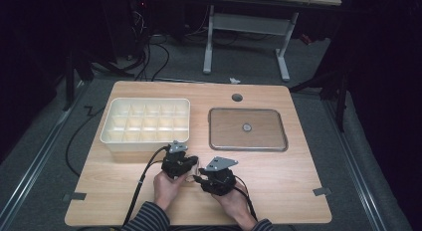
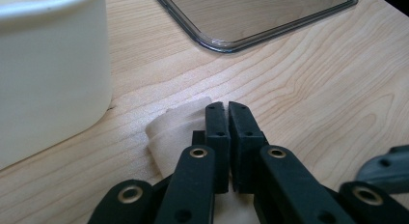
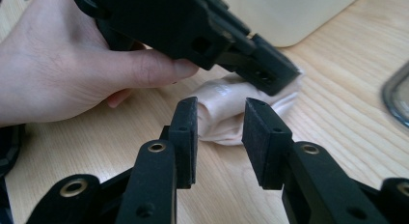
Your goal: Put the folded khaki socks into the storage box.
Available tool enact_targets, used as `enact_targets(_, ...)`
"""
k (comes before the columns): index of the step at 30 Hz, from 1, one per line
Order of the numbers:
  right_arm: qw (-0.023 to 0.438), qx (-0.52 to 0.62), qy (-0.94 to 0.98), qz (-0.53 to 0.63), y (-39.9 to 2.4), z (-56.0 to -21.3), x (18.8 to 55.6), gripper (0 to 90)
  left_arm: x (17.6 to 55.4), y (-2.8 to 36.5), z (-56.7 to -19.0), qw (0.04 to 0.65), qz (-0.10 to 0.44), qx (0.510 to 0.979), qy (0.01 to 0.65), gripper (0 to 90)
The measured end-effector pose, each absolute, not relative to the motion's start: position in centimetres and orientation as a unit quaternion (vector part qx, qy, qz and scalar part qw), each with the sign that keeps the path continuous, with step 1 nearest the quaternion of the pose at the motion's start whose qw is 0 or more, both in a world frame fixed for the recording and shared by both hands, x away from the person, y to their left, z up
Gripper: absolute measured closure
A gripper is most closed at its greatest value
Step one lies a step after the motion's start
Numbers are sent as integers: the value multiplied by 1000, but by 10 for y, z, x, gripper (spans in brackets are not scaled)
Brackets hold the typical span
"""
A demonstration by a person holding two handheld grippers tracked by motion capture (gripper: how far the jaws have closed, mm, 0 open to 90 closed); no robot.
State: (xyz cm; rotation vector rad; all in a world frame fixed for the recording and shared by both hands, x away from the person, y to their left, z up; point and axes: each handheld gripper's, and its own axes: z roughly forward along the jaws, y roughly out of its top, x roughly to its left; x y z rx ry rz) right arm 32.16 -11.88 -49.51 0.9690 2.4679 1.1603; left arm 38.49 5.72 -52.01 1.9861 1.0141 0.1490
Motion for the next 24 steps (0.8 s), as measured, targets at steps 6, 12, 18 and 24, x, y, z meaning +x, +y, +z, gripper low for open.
enact_targets(6, 117, 338, 852, 383, -114, -502, 329, 758, 384, 58, -520, 438, 58, 800, 405, 879)
enact_targets(12, 120, 338, 854, 378, -116, -507, 329, 858, 384, 57, -520, 441, 59, 799, 405, 879)
enact_targets(18, 117, 342, 856, 369, -121, -512, 329, 882, 387, 59, -521, 442, 54, 797, 409, 877)
enact_targets(24, 111, 344, 863, 353, -127, -520, 328, 893, 387, 59, -522, 444, 57, 795, 409, 875)
